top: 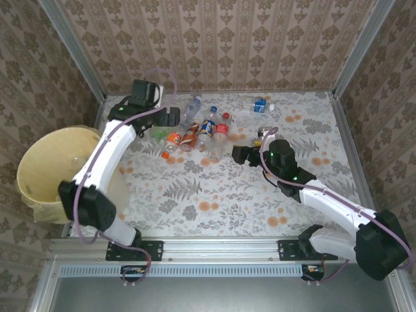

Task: Put the plastic bottles in the bin

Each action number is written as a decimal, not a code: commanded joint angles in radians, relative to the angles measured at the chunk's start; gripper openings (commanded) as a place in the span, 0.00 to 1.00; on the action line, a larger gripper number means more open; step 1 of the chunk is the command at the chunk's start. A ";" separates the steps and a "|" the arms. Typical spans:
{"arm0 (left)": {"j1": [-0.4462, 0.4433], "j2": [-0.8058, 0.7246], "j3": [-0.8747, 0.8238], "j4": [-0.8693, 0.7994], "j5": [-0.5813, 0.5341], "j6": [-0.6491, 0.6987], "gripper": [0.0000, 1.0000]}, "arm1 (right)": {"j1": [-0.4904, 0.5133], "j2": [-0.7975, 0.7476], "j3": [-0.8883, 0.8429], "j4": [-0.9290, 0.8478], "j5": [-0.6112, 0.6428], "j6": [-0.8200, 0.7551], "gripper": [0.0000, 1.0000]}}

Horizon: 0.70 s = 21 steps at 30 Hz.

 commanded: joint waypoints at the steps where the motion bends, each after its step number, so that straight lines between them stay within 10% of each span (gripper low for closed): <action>1: -0.003 0.072 0.074 -0.012 -0.104 0.130 1.00 | -0.012 -0.059 -0.030 -0.048 0.053 -0.006 1.00; 21: 0.163 0.582 0.479 -0.310 0.133 0.416 0.89 | -0.034 -0.194 -0.097 -0.102 0.094 -0.026 1.00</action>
